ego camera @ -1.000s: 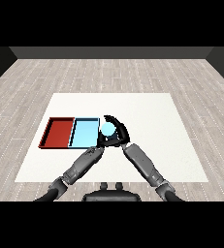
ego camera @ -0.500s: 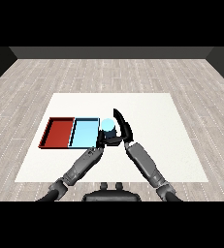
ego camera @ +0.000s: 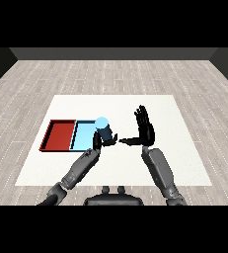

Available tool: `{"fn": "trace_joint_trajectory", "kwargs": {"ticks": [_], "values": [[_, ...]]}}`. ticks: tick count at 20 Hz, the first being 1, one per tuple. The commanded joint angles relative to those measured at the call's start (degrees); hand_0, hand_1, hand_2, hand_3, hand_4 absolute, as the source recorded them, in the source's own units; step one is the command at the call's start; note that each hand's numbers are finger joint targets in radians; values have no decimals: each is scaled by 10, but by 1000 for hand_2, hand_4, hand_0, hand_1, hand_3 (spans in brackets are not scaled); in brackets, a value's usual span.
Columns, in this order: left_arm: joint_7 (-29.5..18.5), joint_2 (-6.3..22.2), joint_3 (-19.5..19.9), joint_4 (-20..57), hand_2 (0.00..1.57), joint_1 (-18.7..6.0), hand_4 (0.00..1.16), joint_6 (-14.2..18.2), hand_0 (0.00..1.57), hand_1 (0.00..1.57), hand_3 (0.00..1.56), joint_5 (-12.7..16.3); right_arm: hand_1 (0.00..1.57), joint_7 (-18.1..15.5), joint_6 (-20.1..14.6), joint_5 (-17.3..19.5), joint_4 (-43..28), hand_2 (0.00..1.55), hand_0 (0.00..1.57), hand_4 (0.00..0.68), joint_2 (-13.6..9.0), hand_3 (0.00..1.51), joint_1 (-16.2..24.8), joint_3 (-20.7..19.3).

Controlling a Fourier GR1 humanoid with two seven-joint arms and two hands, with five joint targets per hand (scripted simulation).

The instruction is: Pick the blue can and put it in the blue box

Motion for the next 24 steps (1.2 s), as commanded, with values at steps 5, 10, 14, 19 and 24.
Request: {"fn": "trace_joint_trajectory", "kwargs": {"ticks": [5, 10, 14, 19, 24], "values": [[39, 94, 70, -1, 1562, -28, 1146, -26, 1571, 1571, 1473, -8, 0, -15, 37, -63, -69, 0, 0, 0, -54, 0, 73, -110], [55, 90, 97, 71, 1569, -43, 1130, -25, 1571, 1571, 1484, -36, 0, 22, 34, -65, -99, 0, 0, 0, -58, 0, 75, -122], [93, 139, 136, 180, 1571, -132, 1101, -73, 1571, 1571, 1510, -35, 0, -18, 42, -52, -63, 0, 0, 0, -47, 0, 94, -123], [108, 111, 157, 325, 1571, -160, 1055, -65, 1571, 1571, 1485, -37, 0, -27, 56, -60, -3, 0, 0, 0, -48, 0, 67, -141], [107, 77, 154, 434, 1511, -170, 986, -35, 1571, 1571, 1347, -61, 0, -26, 64, -61, 15, 0, 0, 0, -46, 0, 60, -141]]}}
